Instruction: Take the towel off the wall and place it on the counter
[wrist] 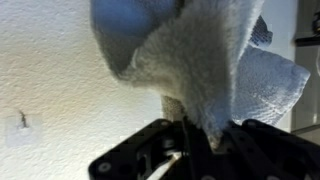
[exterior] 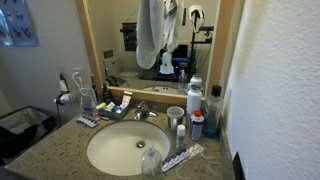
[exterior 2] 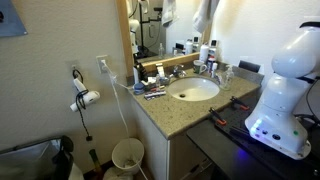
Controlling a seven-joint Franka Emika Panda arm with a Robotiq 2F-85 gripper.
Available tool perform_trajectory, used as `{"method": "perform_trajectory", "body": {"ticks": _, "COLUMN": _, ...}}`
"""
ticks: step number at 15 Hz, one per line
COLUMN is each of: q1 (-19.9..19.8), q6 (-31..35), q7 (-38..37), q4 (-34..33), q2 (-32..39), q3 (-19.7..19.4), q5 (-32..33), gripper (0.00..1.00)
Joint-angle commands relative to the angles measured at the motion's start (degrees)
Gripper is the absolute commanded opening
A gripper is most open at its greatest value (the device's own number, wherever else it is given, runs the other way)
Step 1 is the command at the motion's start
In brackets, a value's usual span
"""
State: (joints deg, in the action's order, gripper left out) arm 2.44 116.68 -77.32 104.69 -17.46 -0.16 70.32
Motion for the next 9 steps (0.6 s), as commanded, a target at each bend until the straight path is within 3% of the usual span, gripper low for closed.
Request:
{"method": "perform_trajectory", "body": {"ticks": 1, "q1": 2.71, "q6": 1.99, "q7": 8.54, "q4": -0.41, "q2": -0.51, "q3": 2.82, "q5": -7.62, "gripper": 0.03}}
{"method": "perform_trajectory", "body": {"ticks": 9, "q1": 7.4, "q6": 6.78, "q7": 25.17, "q4": 4.77, "q2": -1.85, "q3": 8.71, "q5": -28.43, "gripper": 0.03}}
